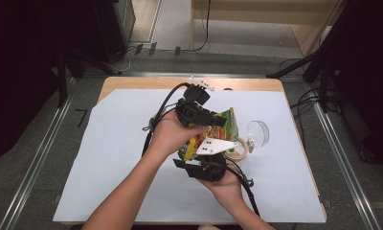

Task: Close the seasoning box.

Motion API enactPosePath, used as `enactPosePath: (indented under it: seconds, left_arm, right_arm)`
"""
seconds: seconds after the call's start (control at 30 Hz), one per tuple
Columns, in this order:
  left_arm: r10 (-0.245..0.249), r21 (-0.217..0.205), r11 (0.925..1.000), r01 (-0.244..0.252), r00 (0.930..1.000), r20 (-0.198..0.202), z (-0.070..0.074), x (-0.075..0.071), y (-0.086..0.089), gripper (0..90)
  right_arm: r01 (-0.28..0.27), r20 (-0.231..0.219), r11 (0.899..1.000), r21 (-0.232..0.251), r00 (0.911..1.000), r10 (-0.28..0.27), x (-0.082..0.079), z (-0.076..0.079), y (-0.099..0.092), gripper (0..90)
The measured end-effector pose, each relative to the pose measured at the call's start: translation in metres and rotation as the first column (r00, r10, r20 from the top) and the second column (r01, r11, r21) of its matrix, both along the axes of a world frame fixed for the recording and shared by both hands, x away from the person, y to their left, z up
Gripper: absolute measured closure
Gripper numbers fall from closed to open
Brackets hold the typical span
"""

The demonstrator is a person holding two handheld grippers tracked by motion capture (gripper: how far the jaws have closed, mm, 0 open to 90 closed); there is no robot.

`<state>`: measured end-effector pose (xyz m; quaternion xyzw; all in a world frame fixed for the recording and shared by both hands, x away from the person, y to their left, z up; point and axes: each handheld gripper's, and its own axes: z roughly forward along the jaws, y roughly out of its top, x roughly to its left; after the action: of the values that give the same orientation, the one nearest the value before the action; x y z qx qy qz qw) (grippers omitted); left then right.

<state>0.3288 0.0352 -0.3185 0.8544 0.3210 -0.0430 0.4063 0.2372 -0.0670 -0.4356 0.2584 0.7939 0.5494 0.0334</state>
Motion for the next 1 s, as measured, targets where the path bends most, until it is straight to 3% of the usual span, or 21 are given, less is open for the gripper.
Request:
enactPosePath:
  seconds: [1.0]
  left_arm:
    - [0.006, -0.007, 1.0000, -0.006, 1.0000, -0.004, -0.0030, 0.0025, 0.0018, 75.9]
  right_arm:
    - [-0.004, 0.009, 1.000, -0.011, 1.0000, 0.004, 0.0006, -0.0002, 0.0002, 69.8]
